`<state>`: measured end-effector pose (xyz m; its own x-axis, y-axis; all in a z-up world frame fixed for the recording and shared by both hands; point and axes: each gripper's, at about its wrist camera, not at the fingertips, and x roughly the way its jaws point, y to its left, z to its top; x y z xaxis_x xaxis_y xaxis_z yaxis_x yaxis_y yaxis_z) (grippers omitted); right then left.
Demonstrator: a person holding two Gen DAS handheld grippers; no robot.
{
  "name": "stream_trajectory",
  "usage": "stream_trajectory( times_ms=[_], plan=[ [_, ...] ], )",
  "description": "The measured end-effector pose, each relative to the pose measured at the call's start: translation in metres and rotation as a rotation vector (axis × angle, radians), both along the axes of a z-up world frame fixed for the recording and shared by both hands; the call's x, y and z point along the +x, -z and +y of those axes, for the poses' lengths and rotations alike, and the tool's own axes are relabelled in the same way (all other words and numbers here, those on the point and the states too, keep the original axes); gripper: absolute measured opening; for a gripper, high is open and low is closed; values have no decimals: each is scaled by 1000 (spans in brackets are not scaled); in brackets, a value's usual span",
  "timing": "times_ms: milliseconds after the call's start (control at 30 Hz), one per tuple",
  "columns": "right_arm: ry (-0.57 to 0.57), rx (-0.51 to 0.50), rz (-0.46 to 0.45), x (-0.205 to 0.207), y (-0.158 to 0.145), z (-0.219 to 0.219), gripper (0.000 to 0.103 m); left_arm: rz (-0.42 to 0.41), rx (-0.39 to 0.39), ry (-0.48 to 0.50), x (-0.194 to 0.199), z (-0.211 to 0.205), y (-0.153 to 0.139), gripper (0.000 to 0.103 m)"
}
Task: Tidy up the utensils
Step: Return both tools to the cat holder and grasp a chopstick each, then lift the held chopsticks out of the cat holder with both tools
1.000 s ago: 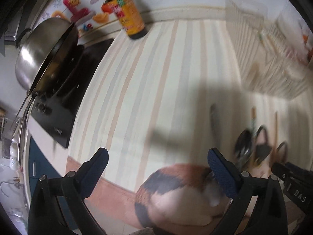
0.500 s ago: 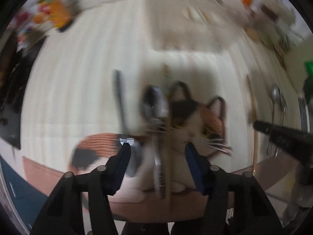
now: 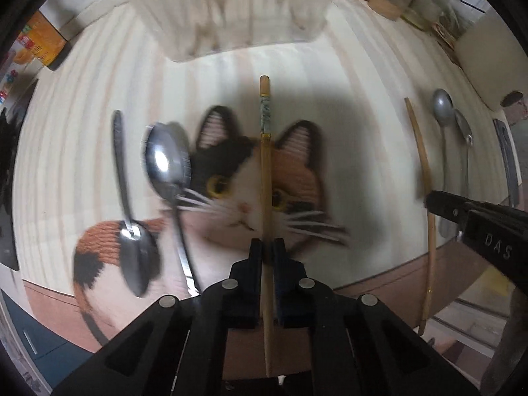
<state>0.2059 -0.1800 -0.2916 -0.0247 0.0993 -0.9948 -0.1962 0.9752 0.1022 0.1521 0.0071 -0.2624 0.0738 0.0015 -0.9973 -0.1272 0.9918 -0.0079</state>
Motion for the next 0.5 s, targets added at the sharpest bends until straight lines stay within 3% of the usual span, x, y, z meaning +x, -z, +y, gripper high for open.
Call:
stream_trajectory(
  times_ms=[333,500],
  plan=[
    [-81,-54,55,-27,5,-14,8,1,-9,-17,2,1,2,5],
    [-114,-76,34,-44,1,-8,8,10,6,10,4,0,3,8]
  ],
)
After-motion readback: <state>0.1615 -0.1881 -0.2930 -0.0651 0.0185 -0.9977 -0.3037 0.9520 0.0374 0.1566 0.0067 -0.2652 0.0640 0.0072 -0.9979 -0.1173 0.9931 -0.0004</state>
